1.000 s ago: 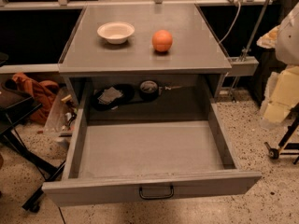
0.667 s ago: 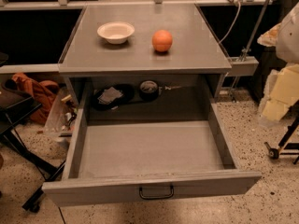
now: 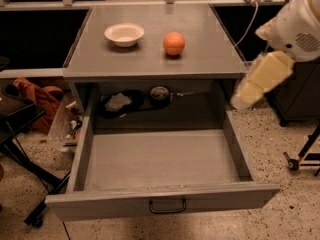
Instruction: Place orange into top drawer
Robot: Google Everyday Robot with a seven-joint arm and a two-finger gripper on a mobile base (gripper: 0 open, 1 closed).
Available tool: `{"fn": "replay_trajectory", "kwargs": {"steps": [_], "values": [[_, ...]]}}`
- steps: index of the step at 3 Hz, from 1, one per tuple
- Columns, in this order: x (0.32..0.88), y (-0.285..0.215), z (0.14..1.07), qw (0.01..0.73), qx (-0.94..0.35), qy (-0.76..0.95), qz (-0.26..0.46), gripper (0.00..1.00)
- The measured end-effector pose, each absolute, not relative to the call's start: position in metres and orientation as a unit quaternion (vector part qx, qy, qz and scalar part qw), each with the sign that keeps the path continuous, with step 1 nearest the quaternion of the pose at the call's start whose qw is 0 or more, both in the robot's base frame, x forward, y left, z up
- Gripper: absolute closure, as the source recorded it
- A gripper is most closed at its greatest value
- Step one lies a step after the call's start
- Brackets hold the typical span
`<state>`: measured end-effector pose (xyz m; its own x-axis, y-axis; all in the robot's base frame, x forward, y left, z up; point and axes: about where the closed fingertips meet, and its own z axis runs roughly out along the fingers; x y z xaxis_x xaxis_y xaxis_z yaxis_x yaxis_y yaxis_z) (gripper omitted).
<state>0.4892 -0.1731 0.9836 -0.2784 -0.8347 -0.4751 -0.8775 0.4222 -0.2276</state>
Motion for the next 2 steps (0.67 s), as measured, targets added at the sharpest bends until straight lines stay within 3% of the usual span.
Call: {"fn": "replay_trajectory", "kwargs": {"steps": [2], "values": [[0.521, -0.098, 0.988, 0.391, -0.437, 0.8, 0.125, 0.0]]}}
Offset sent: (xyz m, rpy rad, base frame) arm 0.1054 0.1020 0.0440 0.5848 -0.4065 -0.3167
